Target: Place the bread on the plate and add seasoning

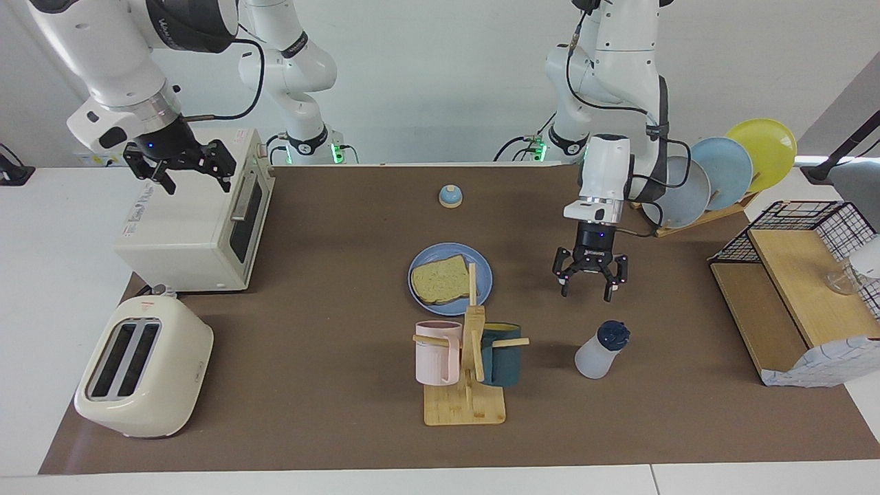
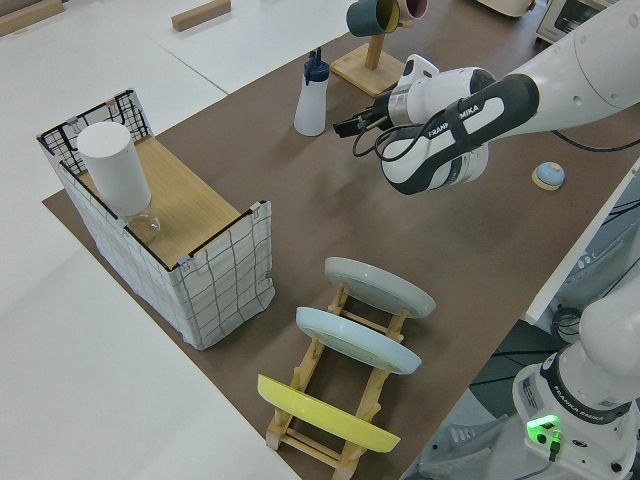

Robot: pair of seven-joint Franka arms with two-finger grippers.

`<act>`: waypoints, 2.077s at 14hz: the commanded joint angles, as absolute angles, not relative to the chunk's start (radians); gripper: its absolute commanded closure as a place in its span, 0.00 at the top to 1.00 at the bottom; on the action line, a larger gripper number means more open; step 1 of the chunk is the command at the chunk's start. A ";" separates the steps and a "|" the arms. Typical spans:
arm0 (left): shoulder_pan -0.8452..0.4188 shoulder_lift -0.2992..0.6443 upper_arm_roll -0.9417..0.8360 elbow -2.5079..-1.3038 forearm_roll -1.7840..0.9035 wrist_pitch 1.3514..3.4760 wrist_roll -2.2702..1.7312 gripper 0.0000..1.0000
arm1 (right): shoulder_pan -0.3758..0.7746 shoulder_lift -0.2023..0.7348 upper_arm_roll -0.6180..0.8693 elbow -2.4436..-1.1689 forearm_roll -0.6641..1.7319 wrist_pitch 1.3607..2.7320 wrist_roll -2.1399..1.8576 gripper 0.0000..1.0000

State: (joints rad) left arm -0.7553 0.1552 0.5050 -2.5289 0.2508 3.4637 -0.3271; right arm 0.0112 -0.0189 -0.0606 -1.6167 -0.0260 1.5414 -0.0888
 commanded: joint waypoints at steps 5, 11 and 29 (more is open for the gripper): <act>-0.942 -0.024 0.497 -2.423 0.248 2.919 -0.449 1.00 | 0.006 -0.037 -0.055 -1.635 -0.031 1.548 -0.084 1.00; -0.986 -0.012 0.465 -2.021 0.210 2.285 -0.555 1.00 | 0.006 -0.037 -0.055 -1.635 -0.031 1.548 -0.086 1.00; -0.568 -0.080 0.476 -1.611 0.034 1.506 0.163 1.00 | 0.006 -0.037 -0.055 -1.635 -0.031 1.546 -0.084 1.00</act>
State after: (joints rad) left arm -0.5639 -0.0584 0.4854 -1.5913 0.0437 1.5185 0.1643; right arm 0.0111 -0.0189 -0.0606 -1.6167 -0.0260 1.5414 -0.0888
